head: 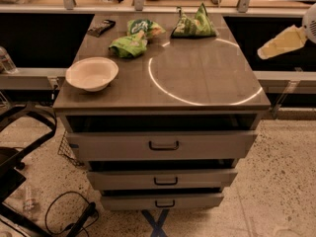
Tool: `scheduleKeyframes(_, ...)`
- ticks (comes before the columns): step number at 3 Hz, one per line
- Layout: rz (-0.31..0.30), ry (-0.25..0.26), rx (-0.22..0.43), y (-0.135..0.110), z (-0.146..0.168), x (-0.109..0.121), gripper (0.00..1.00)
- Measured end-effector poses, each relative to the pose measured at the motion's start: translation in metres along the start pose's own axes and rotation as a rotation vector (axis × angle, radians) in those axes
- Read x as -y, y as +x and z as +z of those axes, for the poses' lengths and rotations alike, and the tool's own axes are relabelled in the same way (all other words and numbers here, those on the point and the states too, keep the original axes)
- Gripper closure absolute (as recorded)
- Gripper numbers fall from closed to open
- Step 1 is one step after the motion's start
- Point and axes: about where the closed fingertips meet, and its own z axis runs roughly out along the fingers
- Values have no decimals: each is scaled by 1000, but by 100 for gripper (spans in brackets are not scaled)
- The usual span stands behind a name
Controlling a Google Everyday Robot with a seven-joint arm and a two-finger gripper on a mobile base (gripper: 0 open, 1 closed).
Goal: Move green jalapeno chip bag near paper bowl
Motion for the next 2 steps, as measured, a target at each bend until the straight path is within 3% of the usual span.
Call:
scheduleKeyframes(1, 12, -34, 123, -30, 27, -11, 0)
scheduleKeyframes(2, 43, -151, 277, -78, 83, -36, 0)
